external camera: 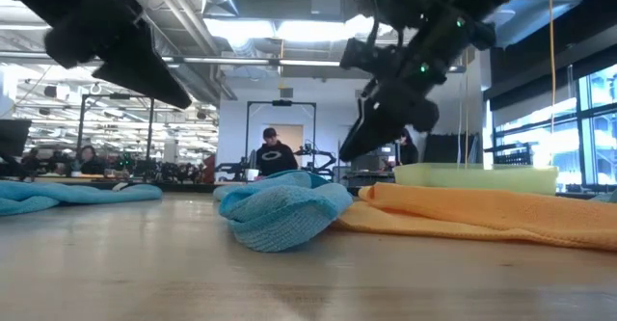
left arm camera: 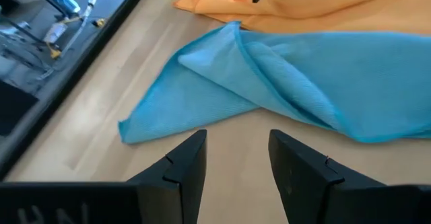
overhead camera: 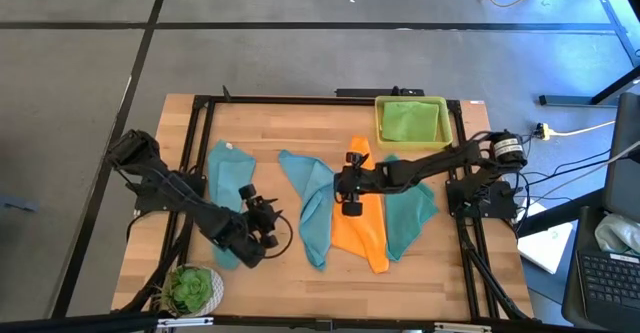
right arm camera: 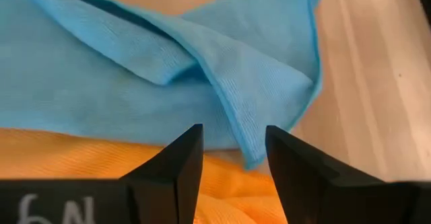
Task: Fold microfiber towels
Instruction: Fold the middle blue microfiber cloth
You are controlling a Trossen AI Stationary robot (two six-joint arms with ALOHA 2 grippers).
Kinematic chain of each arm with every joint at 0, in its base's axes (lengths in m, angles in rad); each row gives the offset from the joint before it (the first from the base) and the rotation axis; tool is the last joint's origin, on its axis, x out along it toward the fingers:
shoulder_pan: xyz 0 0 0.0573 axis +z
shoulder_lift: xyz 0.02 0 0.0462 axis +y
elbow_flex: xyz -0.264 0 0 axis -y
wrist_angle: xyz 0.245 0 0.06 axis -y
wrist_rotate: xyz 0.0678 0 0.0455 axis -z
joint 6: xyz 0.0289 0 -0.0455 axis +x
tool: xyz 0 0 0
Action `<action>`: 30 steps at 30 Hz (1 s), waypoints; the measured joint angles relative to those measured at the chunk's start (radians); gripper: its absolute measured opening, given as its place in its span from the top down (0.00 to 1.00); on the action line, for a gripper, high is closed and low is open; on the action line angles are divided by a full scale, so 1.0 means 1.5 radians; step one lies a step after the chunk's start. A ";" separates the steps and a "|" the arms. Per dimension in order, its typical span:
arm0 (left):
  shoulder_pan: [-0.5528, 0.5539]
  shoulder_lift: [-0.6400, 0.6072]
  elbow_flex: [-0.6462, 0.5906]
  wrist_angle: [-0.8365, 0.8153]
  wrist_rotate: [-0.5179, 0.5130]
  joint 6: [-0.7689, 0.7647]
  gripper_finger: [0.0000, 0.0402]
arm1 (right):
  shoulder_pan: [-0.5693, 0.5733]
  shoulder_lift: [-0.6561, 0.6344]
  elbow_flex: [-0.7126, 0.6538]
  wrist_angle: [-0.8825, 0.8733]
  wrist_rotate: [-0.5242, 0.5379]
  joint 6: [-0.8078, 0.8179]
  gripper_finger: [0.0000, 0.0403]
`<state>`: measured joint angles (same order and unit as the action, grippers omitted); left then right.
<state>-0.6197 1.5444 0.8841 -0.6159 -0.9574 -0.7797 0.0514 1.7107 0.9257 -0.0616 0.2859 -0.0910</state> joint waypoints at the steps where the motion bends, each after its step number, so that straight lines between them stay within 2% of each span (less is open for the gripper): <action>1: 0.008 0.000 0.000 0.000 -0.001 0.016 0.62 | -0.002 0.000 -0.006 0.008 0.000 0.002 0.60; 5: 0.072 -0.002 0.000 0.001 0.002 0.069 0.62 | -0.018 0.004 -0.017 0.014 0.001 0.034 0.60; 8: 0.159 -0.007 0.000 0.027 0.077 0.172 0.62 | -0.053 0.004 -0.019 0.035 -0.028 0.095 0.60; 10: 0.222 -0.010 0.000 0.073 0.163 0.286 0.62 | -0.092 0.004 -0.019 0.045 -0.104 0.130 0.60; 13: 0.315 -0.014 0.003 0.159 0.308 0.433 0.62 | -0.161 0.004 -0.019 0.067 -0.269 0.192 0.60; 15: 0.365 -0.015 0.012 0.162 0.375 0.498 0.62 | -0.202 0.004 -0.019 0.064 -0.363 0.236 0.60; 18: 0.413 -0.017 0.027 0.160 0.372 0.550 0.62 | -0.246 0.004 -0.019 0.048 -0.462 0.290 0.60; 22: 0.449 -0.017 0.035 0.165 0.308 0.579 0.62 | -0.265 0.024 -0.019 -0.005 -0.524 0.325 0.60; 25: 0.466 -0.017 0.035 0.177 0.303 0.579 0.62 | -0.265 0.052 -0.019 -0.008 -0.583 0.359 0.60; 27: 0.469 -0.017 0.034 0.187 0.303 0.593 0.62 | -0.264 0.063 -0.019 0.014 -0.600 0.386 0.60; 30: 0.468 -0.017 0.033 0.185 0.305 0.639 0.62 | -0.262 0.071 -0.019 0.019 -0.575 0.396 0.60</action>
<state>0.0822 1.5192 0.9333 -0.3377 -0.4992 0.1790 -0.3416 1.8165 0.8978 -0.0333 -0.5759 0.5030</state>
